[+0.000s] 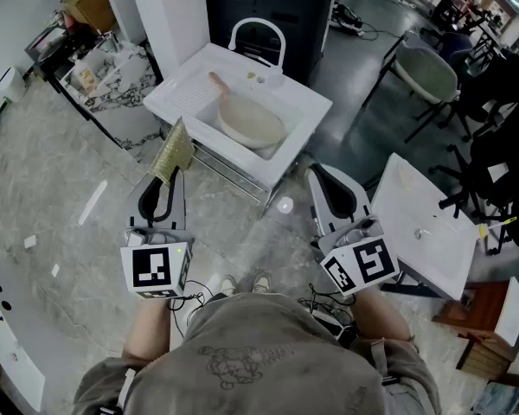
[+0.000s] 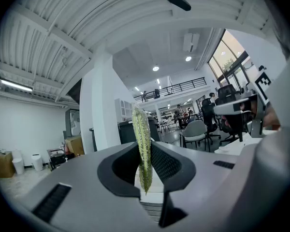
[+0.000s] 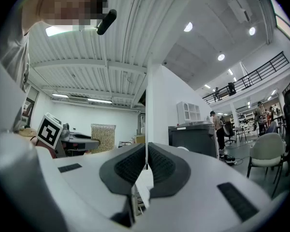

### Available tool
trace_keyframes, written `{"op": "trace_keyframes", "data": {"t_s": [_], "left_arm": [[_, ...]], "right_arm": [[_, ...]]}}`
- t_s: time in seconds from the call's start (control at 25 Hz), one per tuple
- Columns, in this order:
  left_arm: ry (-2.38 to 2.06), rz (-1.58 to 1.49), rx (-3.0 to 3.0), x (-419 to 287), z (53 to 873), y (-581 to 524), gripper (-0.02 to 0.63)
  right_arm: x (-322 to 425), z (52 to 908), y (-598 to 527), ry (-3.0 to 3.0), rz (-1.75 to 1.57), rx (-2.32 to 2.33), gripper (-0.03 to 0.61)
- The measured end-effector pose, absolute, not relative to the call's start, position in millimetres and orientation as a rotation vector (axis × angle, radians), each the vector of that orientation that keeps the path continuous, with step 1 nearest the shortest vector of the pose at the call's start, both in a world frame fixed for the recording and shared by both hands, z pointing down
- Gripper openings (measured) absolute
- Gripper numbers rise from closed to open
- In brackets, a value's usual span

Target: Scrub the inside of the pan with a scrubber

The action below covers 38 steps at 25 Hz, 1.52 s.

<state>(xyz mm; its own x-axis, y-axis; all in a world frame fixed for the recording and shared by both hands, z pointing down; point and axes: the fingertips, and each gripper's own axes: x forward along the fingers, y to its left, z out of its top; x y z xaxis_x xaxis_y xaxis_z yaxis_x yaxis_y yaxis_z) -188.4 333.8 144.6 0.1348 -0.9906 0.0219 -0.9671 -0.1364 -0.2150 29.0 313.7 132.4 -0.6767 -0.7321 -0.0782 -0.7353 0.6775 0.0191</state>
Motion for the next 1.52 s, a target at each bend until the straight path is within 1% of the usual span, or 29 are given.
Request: {"op": "trace_keyframes", "data": {"t_s": [0.8, 1.12, 1.52], "left_arm": [[2.005, -0.285, -2.210, -149.9, 156.7, 318.9, 0.075], [2.021, -0.292, -2.185, -151.0, 164.1, 298.2, 0.075], [2.017, -0.333, -2.218, -151.5, 188.8, 239.3, 0.075]], "right_arm": [[68.7, 151.9, 296.3, 2.848, -0.003, -1.165, 0.037], [63.9, 170.7, 280.9, 2.873, -0.047, -1.138, 0.037], [57.2, 195.7, 227.4, 2.904, -0.110, -1.161, 0.037]]}}
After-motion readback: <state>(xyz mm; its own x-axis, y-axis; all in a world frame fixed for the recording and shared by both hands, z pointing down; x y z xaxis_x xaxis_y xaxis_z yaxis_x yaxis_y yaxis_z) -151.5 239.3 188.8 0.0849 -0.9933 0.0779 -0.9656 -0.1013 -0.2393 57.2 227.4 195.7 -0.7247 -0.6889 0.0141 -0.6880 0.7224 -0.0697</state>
